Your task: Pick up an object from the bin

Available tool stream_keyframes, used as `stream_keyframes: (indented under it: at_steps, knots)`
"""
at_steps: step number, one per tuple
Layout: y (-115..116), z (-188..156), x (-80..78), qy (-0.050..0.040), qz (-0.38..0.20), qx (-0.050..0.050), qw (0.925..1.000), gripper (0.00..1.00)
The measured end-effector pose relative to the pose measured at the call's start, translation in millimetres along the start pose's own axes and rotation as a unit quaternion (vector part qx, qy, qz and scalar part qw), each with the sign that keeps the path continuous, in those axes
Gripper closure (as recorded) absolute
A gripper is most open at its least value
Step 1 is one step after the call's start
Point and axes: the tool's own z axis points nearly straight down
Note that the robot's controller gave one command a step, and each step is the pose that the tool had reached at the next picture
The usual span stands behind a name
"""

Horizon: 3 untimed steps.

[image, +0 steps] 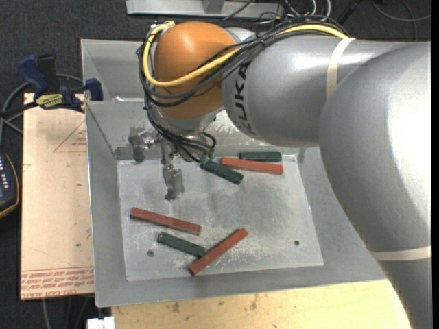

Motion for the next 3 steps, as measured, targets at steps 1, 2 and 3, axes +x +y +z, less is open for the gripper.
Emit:
stream_keyframes:
  at_steps: [1, 2, 3]
  knots:
    - [31.4, 86.3, 28.3, 0.0051, 0.031, -0.001, 0.9995, 0.00]
    - [-28.7, 96.8, 65.7, 0.0013, 0.071, 0.001, 0.9975, 0.00]
    - [-25.8, 96.5, 64.3, 0.0005, 0.068, 0.000, 0.9977, 1.00]
